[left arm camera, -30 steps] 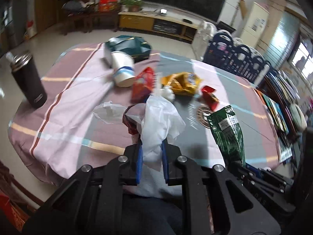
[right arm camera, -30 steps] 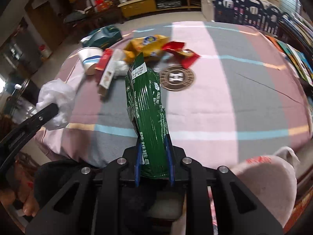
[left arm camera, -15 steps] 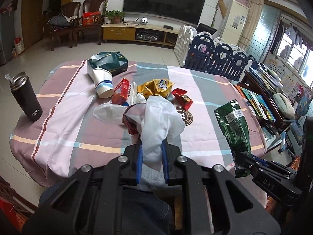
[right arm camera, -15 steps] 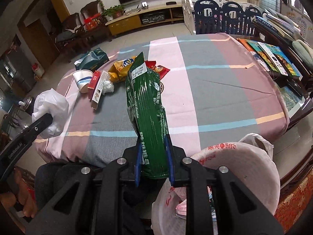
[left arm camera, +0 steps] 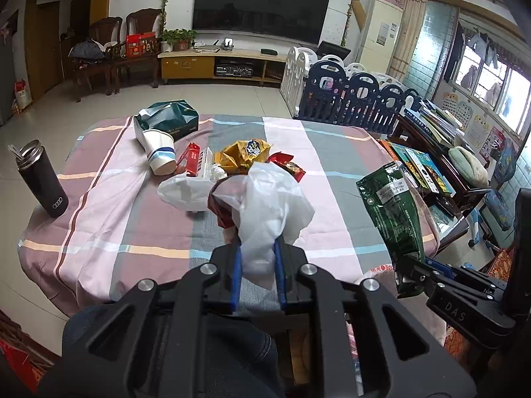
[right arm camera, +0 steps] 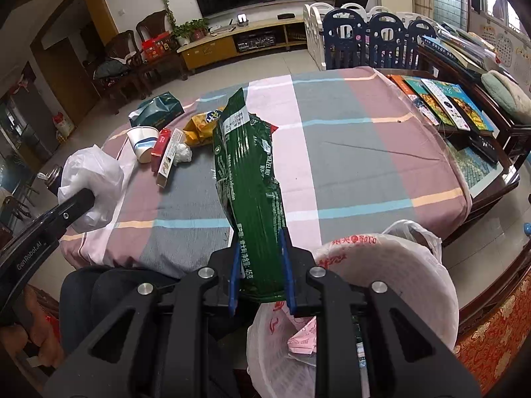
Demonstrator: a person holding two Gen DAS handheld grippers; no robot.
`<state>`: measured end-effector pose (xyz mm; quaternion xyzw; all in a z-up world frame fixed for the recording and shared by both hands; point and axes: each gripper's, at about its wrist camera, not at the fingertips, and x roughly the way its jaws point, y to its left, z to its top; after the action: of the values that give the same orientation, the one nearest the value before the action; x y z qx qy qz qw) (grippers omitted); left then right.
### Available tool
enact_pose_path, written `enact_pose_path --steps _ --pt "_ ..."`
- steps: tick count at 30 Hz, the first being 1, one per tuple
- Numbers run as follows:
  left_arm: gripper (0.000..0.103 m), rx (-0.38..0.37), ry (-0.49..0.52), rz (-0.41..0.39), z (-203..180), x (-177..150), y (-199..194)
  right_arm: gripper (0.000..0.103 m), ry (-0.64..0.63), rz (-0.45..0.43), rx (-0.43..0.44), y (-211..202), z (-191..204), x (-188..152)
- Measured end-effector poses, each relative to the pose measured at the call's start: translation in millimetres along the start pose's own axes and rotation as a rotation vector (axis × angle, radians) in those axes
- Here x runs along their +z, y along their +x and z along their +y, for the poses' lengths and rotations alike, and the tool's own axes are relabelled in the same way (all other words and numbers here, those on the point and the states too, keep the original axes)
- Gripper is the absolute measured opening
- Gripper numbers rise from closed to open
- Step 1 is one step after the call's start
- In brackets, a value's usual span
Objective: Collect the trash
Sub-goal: 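Drop the green package into the basket with right tool while left drops white bag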
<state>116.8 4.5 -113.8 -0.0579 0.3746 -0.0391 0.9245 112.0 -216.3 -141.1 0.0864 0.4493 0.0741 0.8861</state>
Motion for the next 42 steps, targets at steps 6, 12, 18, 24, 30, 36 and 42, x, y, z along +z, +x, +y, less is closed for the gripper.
enact_pose_path --steps 6,12,18,24,30,36,42 --pt "0.017 0.000 -0.011 0.012 3.1 -0.2 6.3 0.022 0.007 0.005 -0.002 3.4 0.9 1.3" --pt "0.017 -0.005 -0.014 0.023 4.7 -2.1 12.2 0.022 0.006 0.011 -0.005 5.5 2.4 1.3" --pt "0.017 -0.003 -0.013 0.025 4.5 -2.6 13.8 0.022 -0.001 0.015 -0.003 5.8 4.1 0.4" --pt "0.017 -0.048 -0.013 0.047 -2.5 -4.3 17.8 0.022 -0.020 0.013 -0.055 -14.5 -21.7 -8.9" --pt "0.017 -0.080 0.039 0.062 -24.0 -9.9 19.9 0.022 0.060 0.111 -0.172 -14.6 -83.8 -46.4" --pt "0.017 -0.141 0.118 0.096 -57.1 -20.9 24.0 0.023 0.131 0.286 -0.258 14.7 -121.7 -100.7" --pt "0.017 -0.214 0.195 0.141 -90.3 -34.6 30.9 0.066 0.152 0.306 -0.264 16.8 -129.1 -107.0"
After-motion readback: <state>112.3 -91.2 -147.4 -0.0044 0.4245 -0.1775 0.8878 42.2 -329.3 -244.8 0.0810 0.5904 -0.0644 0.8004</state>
